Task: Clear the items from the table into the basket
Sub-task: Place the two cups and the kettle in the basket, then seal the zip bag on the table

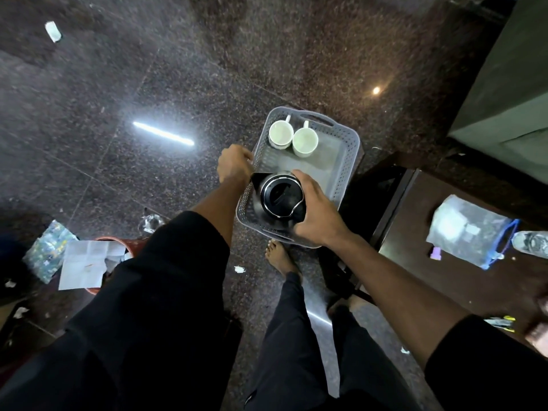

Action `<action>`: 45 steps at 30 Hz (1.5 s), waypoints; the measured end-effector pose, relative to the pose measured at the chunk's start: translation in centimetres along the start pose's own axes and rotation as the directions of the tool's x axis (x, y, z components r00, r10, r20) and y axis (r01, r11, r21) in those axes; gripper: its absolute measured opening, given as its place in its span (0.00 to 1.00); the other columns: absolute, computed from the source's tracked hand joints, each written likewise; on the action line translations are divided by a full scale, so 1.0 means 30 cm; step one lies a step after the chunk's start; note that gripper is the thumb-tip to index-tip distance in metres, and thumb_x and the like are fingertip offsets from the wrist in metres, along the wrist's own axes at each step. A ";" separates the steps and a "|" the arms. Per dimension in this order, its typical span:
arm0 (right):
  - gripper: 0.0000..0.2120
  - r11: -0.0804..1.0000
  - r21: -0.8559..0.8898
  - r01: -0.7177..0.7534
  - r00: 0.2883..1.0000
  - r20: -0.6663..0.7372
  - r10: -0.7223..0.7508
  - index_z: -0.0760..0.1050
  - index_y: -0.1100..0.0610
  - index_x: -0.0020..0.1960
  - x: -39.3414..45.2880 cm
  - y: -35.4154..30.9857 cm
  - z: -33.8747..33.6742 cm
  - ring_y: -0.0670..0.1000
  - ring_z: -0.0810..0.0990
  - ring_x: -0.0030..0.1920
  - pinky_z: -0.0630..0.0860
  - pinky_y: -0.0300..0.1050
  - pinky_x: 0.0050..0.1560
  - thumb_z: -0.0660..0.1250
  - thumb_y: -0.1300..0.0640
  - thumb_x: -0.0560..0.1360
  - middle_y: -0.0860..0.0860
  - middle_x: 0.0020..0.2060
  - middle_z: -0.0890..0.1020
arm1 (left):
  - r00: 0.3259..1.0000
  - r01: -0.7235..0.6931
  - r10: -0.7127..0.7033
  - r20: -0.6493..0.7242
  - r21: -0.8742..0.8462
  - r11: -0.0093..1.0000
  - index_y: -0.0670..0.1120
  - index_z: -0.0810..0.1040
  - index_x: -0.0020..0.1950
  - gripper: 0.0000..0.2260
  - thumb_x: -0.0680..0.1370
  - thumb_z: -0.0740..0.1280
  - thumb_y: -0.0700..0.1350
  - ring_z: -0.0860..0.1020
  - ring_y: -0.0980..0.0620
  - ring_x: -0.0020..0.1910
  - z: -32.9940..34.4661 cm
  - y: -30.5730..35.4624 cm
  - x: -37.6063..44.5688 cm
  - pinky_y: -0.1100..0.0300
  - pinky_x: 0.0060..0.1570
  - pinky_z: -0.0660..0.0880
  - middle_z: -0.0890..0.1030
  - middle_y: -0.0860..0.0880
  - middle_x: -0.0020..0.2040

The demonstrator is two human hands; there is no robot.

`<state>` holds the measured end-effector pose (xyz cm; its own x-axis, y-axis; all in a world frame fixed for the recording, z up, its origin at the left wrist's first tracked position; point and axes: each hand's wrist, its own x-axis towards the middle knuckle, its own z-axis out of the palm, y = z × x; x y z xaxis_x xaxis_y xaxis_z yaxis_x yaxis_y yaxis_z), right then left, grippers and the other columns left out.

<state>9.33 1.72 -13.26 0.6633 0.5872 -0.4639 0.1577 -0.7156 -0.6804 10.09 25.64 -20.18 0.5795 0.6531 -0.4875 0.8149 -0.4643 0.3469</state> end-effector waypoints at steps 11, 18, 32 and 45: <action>0.59 0.999 -0.020 0.047 0.994 0.096 -0.045 0.50 0.38 0.80 0.033 -0.034 -0.057 0.54 0.72 0.71 0.75 0.49 0.67 0.76 0.65 0.60 0.42 0.77 0.59 | 0.995 -0.079 0.073 0.072 0.087 0.993 0.49 0.86 0.39 0.07 0.69 0.70 0.39 0.86 0.46 0.45 -0.028 0.055 0.051 0.51 0.51 0.84 0.87 0.45 0.42; 0.58 0.998 0.057 0.019 0.999 0.039 -0.021 0.51 0.39 0.80 0.023 -0.038 -0.040 0.53 0.70 0.74 0.71 0.46 0.70 0.75 0.68 0.61 0.44 0.78 0.60 | 0.995 -0.077 0.073 0.062 0.056 0.996 0.52 0.78 0.30 0.11 0.69 0.74 0.40 0.86 0.48 0.45 -0.021 0.073 0.071 0.52 0.52 0.84 0.88 0.48 0.43; 0.58 0.993 0.110 -0.037 0.999 0.004 0.037 0.51 0.43 0.81 0.057 -0.041 -0.085 0.55 0.68 0.74 0.69 0.48 0.73 0.75 0.68 0.61 0.49 0.78 0.60 | 0.992 -0.113 0.097 0.086 0.198 0.974 0.40 0.83 0.61 0.13 0.78 0.69 0.44 0.83 0.40 0.59 -0.096 0.250 0.061 0.45 0.61 0.80 0.84 0.40 0.59; 0.68 0.984 0.027 -0.177 0.979 0.107 0.173 0.40 0.48 0.84 -0.168 0.127 -0.295 0.61 0.53 0.81 0.59 0.58 0.78 0.86 0.50 0.62 0.57 0.82 0.52 | 0.922 -0.347 0.384 -0.052 0.332 0.877 0.48 0.86 0.58 0.13 0.79 0.65 0.43 0.84 0.40 0.55 -0.115 0.601 -0.425 0.51 0.52 0.79 0.85 0.43 0.54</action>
<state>13.06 -7.32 -8.49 0.5987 0.4914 -0.6326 0.0183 -0.7979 -0.6025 17.40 11.02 -4.96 0.8472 0.4550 -0.2745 0.5142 -0.8322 0.2076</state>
